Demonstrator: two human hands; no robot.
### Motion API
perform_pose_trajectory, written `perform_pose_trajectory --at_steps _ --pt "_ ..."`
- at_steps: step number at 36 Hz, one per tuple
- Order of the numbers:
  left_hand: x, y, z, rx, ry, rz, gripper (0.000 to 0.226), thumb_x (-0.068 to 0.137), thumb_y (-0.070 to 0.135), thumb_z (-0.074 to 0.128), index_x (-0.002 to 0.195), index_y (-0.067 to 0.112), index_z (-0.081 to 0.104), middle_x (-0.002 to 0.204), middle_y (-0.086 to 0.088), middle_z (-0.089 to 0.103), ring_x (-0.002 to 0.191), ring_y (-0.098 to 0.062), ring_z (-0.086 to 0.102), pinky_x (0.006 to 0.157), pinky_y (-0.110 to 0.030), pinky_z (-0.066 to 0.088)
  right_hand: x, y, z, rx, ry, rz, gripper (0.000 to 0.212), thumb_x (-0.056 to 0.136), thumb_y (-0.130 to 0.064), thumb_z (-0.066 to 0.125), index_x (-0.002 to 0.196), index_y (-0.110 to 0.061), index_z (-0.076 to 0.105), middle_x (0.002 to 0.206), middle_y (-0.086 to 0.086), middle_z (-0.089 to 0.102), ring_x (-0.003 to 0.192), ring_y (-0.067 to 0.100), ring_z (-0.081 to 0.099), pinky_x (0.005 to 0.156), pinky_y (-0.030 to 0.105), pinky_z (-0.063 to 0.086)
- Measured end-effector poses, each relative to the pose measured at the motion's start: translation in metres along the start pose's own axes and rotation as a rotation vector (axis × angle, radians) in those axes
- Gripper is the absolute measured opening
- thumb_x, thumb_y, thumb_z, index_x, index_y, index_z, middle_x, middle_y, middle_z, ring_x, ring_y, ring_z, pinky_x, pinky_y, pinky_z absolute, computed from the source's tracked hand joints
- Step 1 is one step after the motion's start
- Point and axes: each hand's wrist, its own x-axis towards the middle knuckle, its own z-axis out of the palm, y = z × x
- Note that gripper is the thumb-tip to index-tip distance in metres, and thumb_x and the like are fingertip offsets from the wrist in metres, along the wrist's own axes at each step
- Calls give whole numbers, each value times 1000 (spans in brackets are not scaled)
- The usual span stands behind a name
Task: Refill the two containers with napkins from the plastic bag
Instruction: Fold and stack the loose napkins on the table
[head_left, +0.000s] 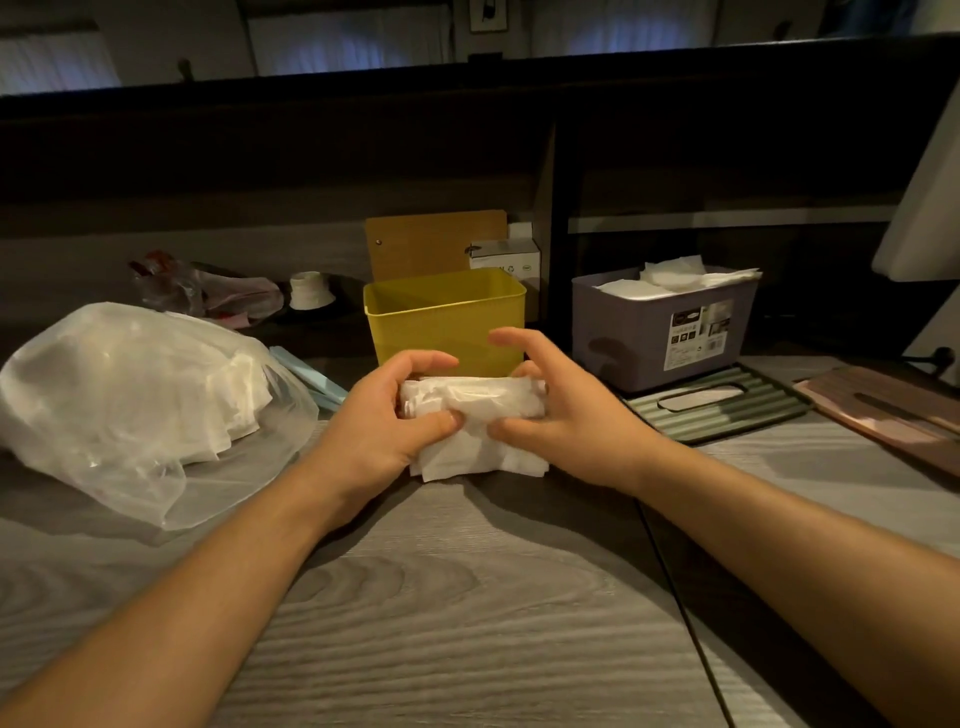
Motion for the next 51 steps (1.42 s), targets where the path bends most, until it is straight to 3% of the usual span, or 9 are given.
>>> perform_pose_trajectory --at_steps 5,9,15,26,33,37,41,46,51 --pt "2 1 -1 -170 19 -61 57 83 0 74 130 28 56 118 -7 69 103 -23 72 78 -37 62 2 3 -10 132 -27 147 41 85 -26 78 123 -25 65 108 -10 70 96 6 69 86 30 60" --pt "1 2 -1 -128 28 -54 33 82 4 75 112 17 65 112 -9 71 103 -25 71 79 -41 63 1 4 -9 259 -62 158 31 85 -20 77 113 -23 65 107 -4 72 96 10 71 86 35 61" --pt "1 2 -3 -95 58 -15 28 80 6 76 103 18 67 109 -8 71 102 -23 71 81 -42 62 3 6 -11 38 29 66 26 82 -25 80 103 -20 66 98 -4 71 90 10 69 80 38 61" --pt "-3 3 2 99 -90 19 83 87 9 76 146 46 31 137 12 48 116 -9 59 84 -19 58 -5 1 1 132 35 79 68 89 -24 75 140 -47 35 131 -13 51 117 11 57 103 36 50" --pt "-2 -1 6 120 -32 23 85 87 -1 72 147 46 33 134 -1 56 107 -17 67 82 -30 61 -5 -1 3 195 3 116 80 92 0 64 146 -46 28 127 -5 49 107 11 59 89 24 55" --pt "1 0 2 38 51 52 75 86 -1 72 140 42 45 131 2 60 111 -15 66 87 -36 61 -2 3 -2 200 63 127 67 89 -7 71 142 -38 44 128 -7 54 114 11 59 100 35 54" --pt "0 0 -2 94 36 102 60 88 -2 70 129 38 54 126 7 61 115 -13 62 80 -21 60 -1 7 -6 39 65 66 43 89 -12 72 124 -32 57 115 -17 60 106 5 61 95 32 56" --pt "-2 -2 -1 195 -62 103 69 88 8 74 136 46 42 124 17 51 109 -8 60 77 -18 58 -3 8 -4 29 80 22 51 93 -17 67 135 -39 47 128 -19 53 115 5 57 93 22 53" --pt "-6 0 3 336 -81 113 69 91 23 73 139 54 34 128 25 43 113 -3 52 77 -16 55 -5 6 1 -83 -5 -14 60 97 -29 65 148 -39 35 147 -14 42 135 6 40 113 34 40"
